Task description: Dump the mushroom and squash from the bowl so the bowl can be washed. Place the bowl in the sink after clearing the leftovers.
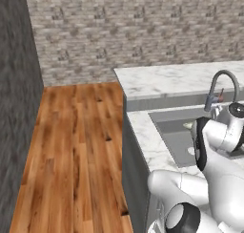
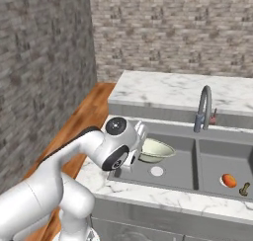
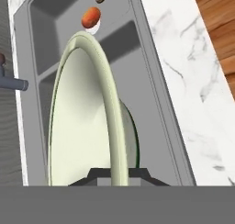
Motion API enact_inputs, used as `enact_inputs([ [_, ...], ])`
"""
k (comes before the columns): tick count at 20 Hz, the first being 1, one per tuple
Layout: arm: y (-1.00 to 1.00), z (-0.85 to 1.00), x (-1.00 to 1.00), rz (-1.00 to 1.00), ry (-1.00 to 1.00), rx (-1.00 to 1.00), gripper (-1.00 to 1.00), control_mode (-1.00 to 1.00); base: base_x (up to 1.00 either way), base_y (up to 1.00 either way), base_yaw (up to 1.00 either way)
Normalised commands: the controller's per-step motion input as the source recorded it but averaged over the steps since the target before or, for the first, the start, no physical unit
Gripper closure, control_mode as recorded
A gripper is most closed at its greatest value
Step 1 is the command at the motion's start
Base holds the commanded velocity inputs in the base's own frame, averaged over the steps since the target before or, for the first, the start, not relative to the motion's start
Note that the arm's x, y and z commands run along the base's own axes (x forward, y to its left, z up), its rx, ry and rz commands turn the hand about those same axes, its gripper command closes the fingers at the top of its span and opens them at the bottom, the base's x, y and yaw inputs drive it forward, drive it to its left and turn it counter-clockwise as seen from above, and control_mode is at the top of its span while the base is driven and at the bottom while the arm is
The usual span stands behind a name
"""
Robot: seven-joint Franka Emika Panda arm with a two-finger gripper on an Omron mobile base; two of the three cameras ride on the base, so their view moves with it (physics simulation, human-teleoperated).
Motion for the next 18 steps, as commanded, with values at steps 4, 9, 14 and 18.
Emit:
enact_inputs([
  [4, 0.00, -0.08, 0.32, -0.06, 0.03, 0.00, 1.00, -1.00, 0.00, 0.00, 0.00],
  [9, 0.00, -0.11, 0.40, -0.07, 0.05, 0.01, 1.00, -1.00, 0.00, 0.00, 0.00],
  [14, 0.00, -0.10, 0.31, -0.07, 0.07, 0.02, 1.00, -1.00, 0.00, 0.00, 0.00],
  [18, -0.07, -0.20, 0.35, -0.10, 0.17, 0.00, 1.00, -1.00, 0.00, 0.00, 0.00],
])
